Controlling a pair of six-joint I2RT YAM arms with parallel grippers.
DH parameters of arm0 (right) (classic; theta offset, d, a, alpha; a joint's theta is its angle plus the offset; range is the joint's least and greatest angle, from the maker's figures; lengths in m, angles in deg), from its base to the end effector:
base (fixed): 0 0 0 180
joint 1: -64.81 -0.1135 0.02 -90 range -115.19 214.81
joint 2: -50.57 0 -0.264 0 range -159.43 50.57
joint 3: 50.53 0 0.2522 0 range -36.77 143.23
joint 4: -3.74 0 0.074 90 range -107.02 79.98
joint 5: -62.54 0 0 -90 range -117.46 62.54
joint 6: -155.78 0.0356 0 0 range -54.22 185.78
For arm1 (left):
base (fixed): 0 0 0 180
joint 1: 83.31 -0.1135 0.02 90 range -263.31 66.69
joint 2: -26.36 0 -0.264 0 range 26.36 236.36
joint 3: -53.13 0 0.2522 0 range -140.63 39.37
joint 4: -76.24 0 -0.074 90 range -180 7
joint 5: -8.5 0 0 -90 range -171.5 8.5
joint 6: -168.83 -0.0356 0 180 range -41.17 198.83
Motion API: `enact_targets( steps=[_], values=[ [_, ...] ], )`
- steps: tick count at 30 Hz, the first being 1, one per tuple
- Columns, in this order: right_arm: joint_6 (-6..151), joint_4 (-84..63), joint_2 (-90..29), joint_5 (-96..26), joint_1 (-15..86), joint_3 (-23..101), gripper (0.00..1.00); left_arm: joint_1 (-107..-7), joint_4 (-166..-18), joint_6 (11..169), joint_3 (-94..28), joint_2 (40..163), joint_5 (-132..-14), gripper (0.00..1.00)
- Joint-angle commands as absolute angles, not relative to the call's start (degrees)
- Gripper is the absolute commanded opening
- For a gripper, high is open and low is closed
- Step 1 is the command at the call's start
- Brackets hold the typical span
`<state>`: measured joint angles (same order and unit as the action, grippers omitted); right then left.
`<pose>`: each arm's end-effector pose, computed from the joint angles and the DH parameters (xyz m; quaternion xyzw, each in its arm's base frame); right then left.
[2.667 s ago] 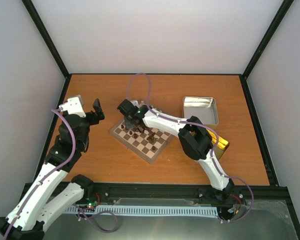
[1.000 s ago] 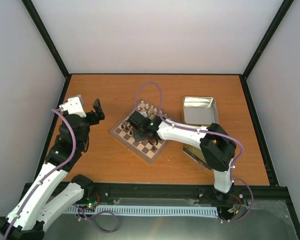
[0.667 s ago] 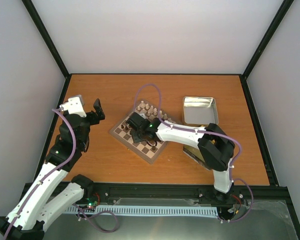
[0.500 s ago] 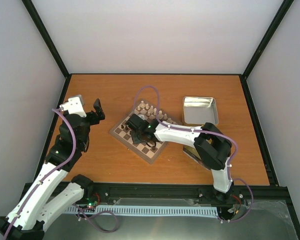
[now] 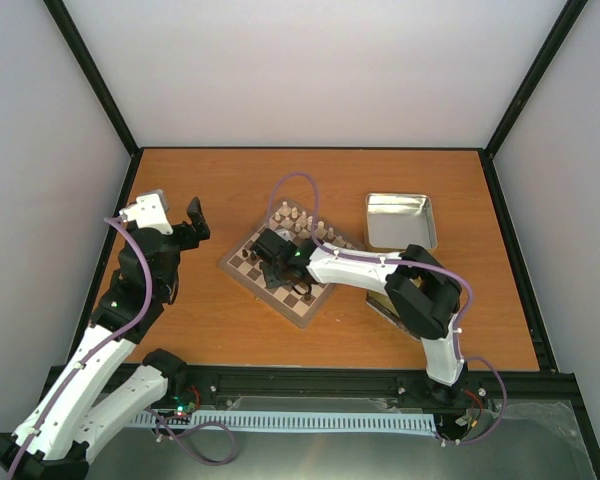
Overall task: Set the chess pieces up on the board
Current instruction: Place the chess piece on the chessboard, then pick up the chess piece from the chessboard.
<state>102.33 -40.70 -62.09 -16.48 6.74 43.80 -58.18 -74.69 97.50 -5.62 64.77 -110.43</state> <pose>0.2231 0.3452 0.1809 -0.1585 0.9546 0.1092 0.2272 0.1463 -0.0496 0.3492 -0.1210 0.7428 -0.0593 0.6558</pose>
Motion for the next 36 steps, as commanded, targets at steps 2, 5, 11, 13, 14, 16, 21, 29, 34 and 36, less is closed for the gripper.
enact_targets(
  steps=[2, 5, 11, 13, 14, 16, 21, 29, 34, 36],
  values=[
    [103.47, -41.69, -57.12, -13.51, 6.78, 44.63, 0.27, -58.4, -75.44, 97.21, -6.04, 64.94, -110.08, 1.0],
    [104.21, -42.09, -54.39, -11.86, 7.98, 42.67, 0.28, -58.36, -75.48, 97.35, -6.02, 64.9, -109.86, 1.0],
    [104.18, -42.75, -52.35, -13.07, 13.07, 37.85, 0.29, -58.37, -75.45, 97.46, -6.04, 64.85, -109.54, 1.0],
    [101.96, -42.61, -53.45, -14.23, 13.66, 38.46, 0.3, -58.39, -75.47, 97.48, -6.04, 64.85, -109.54, 1.0],
    [100.62, -43.01, -54.27, -14.83, 13.92, 39.18, 0.31, -58.35, -75.49, 97.46, -6.06, 64.85, -109.57, 1.0],
    [98.41, -44.15, -56.03, -15.45, 14.29, 40.79, 0.31, -58.35, -75.44, 97.38, -6.04, 64.86, -109.53, 1.0],
    [94.13, -44.21, -58.54, -17.84, 15.61, 42.45, 0.31, -58.41, -75.41, 97.36, -5.98, 64.94, -109.6, 1.0],
    [86.2, -45.7, -62.05, -20.07, 15.93, 45.74, 0.3, -58.37, -75.48, 97.3, -6.05, 65.25, -109.57, 1.0],
    [81.94, -46.65, -63.86, -22.21, 16.33, 47.11, 0.3, -58.41, -75.49, 97.28, -6.09, 65.37, -109.67, 1.0],
    [81.08, -47.16, -64.51, -22.6, 16.42, 47.57, 0.29, -58.36, -75.49, 97.39, -6.13, 65.47, -109.66, 1.0]
  ],
)
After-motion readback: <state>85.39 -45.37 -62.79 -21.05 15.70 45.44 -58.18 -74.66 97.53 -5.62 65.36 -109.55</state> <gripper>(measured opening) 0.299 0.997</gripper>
